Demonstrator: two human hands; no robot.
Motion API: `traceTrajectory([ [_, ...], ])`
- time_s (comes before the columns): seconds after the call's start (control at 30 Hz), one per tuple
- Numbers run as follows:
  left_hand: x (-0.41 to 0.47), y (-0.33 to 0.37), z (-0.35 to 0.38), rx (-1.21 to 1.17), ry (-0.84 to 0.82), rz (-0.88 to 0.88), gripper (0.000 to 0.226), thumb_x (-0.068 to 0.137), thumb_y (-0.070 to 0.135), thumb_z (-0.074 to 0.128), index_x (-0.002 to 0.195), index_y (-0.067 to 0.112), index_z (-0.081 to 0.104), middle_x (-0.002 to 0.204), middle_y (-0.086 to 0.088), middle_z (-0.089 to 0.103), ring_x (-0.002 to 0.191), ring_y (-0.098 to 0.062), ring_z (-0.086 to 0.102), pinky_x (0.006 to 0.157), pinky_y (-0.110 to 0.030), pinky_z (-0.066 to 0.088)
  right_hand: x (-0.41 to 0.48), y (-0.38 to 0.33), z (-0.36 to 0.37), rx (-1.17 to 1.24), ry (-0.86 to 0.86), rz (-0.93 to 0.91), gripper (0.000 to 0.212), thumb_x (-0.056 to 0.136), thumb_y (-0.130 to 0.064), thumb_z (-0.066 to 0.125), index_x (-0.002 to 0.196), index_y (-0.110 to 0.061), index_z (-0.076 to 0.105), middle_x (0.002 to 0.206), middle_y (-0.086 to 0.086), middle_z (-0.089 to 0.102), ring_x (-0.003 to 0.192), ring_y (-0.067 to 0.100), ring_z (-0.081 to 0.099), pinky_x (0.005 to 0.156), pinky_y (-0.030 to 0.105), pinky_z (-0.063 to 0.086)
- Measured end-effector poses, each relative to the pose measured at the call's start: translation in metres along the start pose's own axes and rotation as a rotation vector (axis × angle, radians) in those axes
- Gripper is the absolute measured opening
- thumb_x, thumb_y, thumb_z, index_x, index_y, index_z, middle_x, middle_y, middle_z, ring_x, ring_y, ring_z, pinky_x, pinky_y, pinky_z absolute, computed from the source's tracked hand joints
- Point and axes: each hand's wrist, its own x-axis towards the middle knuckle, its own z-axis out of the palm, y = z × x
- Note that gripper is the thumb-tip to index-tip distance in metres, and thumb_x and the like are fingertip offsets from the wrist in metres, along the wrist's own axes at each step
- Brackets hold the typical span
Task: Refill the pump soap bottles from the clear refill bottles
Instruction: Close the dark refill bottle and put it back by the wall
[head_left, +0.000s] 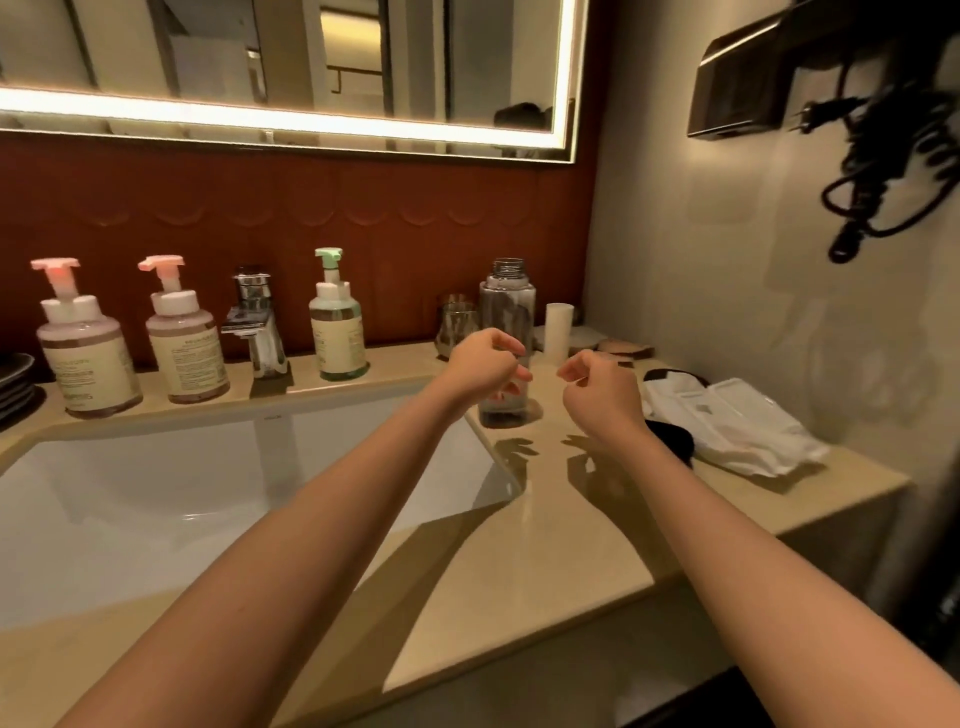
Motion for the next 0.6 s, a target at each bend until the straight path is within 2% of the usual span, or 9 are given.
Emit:
traceTrajectory([
  [0.07,0.0,0.003,0.019,-0.001,-0.048,-0.006,0.028,0.09,-0.002,0.047,0.113,0.011,0.054,0.09,-0.001,0.065,0.071,-0.01,0.061,0.061,-0.023,0.049,0.0,0.008,-0.013,-0.152,-0.006,0.024,0.03,0.082,-0.004,0.055,0.108,-0.016,0.06,0.12,0.004,0.057,0.102,0.019,0.051,0.074,0.028,0.041],
  [0.17,0.0,0.005,0.049,0.035,-0.121,-0.012,0.026,0.089,0.0,0.052,0.11,0.014,0.053,0.105,-0.008,0.065,0.073,-0.01,0.06,0.058,-0.021,0.048,-0.004,0.021,-0.03,-0.352,-0.024,0.004,0.037,0.079,-0.011,0.059,0.115,-0.019,0.057,0.13,0.004,0.049,0.118,0.023,0.045,0.091,0.035,0.041],
  [0.3,0.0,0.004,0.076,0.095,-0.243,-0.016,0.033,0.089,0.0,0.055,0.12,0.011,0.051,0.117,-0.013,0.06,0.086,-0.016,0.061,0.062,-0.021,0.05,-0.006,0.033,-0.039,-0.492,-0.249,0.067,0.056,0.081,-0.021,0.062,0.133,-0.019,0.043,0.136,0.007,0.042,0.124,0.026,0.04,0.102,0.045,0.038],
  [0.37,0.0,0.003,0.085,0.118,-0.269,-0.026,0.036,0.089,-0.001,0.053,0.122,0.011,0.049,0.121,-0.013,0.057,0.092,-0.018,0.06,0.065,-0.022,0.05,-0.008,0.038,-0.043,-0.543,-0.385,0.109,0.061,0.082,-0.022,0.062,0.137,-0.017,0.037,0.134,0.009,0.044,0.121,0.026,0.044,0.1,0.042,0.041],
  [0.43,0.002,0.0,0.092,0.131,-0.288,-0.051,0.037,0.089,-0.002,0.052,0.124,0.011,0.049,0.122,-0.013,0.056,0.09,-0.017,0.059,0.066,-0.023,0.052,-0.01,0.045,-0.047,-0.522,-0.45,0.108,0.058,0.084,-0.016,0.061,0.137,-0.016,0.038,0.127,0.008,0.049,0.113,0.023,0.049,0.093,0.033,0.046],
  [0.53,0.004,-0.001,0.092,0.127,-0.305,-0.087,0.035,0.092,0.002,0.049,0.126,0.01,0.046,0.123,-0.015,0.055,0.082,-0.016,0.059,0.067,-0.024,0.052,-0.008,0.052,-0.053,-0.462,-0.439,0.059,0.059,0.079,-0.008,0.066,0.133,-0.018,0.044,0.126,0.006,0.051,0.111,0.022,0.05,0.085,0.027,0.047],
  [0.6,0.004,0.0,0.086,0.092,-0.317,-0.114,0.034,0.097,0.013,0.044,0.13,0.006,0.043,0.123,-0.016,0.054,0.073,-0.014,0.057,0.068,-0.024,0.052,-0.005,0.048,-0.057,-0.399,-0.388,0.035,0.061,0.075,-0.007,0.071,0.13,-0.018,0.047,0.126,0.005,0.05,0.114,0.023,0.049,0.082,0.026,0.048],
])
